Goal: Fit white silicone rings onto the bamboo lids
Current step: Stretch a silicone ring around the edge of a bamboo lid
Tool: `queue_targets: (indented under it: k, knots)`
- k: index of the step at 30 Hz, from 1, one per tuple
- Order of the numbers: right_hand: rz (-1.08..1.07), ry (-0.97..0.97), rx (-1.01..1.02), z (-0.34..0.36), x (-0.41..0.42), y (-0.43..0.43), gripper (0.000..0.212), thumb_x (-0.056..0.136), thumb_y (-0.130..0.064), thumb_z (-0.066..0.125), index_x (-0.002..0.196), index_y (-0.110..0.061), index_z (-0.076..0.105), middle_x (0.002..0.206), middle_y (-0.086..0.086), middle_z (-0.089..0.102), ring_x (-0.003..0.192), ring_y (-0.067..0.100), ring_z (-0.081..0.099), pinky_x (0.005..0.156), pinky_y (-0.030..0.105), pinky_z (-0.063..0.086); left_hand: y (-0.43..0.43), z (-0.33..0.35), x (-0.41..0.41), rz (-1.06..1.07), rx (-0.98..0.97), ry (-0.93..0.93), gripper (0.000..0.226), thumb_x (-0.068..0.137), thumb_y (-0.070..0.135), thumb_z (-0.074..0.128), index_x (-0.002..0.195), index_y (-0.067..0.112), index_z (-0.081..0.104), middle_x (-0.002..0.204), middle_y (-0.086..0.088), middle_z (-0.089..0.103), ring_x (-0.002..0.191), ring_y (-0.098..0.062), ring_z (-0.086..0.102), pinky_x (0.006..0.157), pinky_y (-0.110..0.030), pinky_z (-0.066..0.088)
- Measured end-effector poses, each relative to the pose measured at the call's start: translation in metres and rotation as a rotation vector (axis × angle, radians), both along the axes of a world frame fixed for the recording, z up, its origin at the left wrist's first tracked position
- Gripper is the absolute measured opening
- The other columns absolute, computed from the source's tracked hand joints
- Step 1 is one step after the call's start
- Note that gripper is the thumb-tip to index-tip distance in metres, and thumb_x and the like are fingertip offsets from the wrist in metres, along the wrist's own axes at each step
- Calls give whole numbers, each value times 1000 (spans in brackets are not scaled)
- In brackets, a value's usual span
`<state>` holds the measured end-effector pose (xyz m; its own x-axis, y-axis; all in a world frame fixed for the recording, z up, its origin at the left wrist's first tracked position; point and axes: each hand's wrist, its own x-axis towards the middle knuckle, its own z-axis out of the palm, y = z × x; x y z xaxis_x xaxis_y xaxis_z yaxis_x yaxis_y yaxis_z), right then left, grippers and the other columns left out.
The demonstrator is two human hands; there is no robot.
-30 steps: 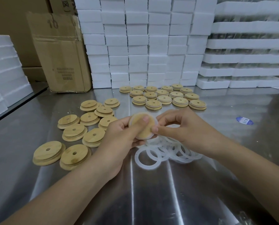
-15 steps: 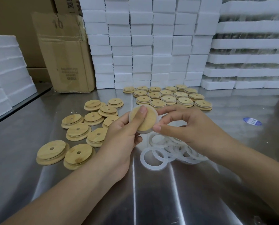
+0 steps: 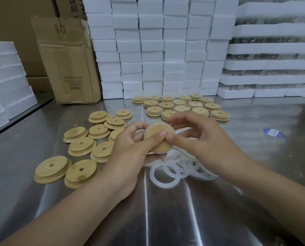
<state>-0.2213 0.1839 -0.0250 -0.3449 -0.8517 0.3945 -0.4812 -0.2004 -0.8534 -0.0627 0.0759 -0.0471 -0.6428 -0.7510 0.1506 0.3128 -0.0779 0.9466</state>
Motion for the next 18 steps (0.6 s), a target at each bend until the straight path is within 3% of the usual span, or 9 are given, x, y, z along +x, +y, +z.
queue_targets:
  k: [2,3,7,9,13,16,18]
  knots:
    - [-5,36,-29,-3,1,-2,24,89,-18,85,110,-28,78,105,-13,78,95,9,76,79,23,58,0,-1,-1,9,-7,6,40,81,22,84,117,14,70,108,-11,82,95,-27,81,74,-38,67]
    - [-31,49,-35,-4,1,-2,23,88,-20,85,108,-27,79,103,-15,79,96,7,76,79,22,57,0,-1,-1,14,-13,8,40,81,22,84,119,18,73,110,-10,82,98,-28,81,75,-38,67]
    - [-141,61,-16,-6,-2,-2,10,84,-30,87,89,-24,80,95,-9,79,96,8,74,86,38,59,0,-4,-1,46,-34,22,32,84,21,84,115,25,80,114,-7,81,103,-29,80,79,-43,68]
    - [-114,24,31,-7,-2,-2,18,89,-33,84,81,-18,78,94,-4,78,93,14,74,84,43,61,0,-3,0,52,-17,50,35,84,21,84,118,21,78,116,-7,81,103,-28,80,80,-43,68]
    - [-39,23,81,-8,3,-2,19,89,-30,83,75,-18,79,96,-12,77,92,0,70,82,11,48,0,1,2,55,46,99,40,85,19,80,125,16,72,115,-9,81,101,-27,81,77,-37,67]
    - [-5,31,64,-9,3,-2,12,86,-23,86,76,-19,80,98,-11,78,95,1,71,85,11,49,0,-1,2,46,107,126,30,96,14,75,125,15,70,112,-10,81,100,-28,81,76,-36,67]
    - [19,-14,39,-11,3,-2,11,88,-20,85,79,-16,79,90,-5,79,82,2,72,73,12,51,1,0,1,50,119,112,27,98,17,73,125,15,68,110,-11,82,97,-25,81,76,-34,66]
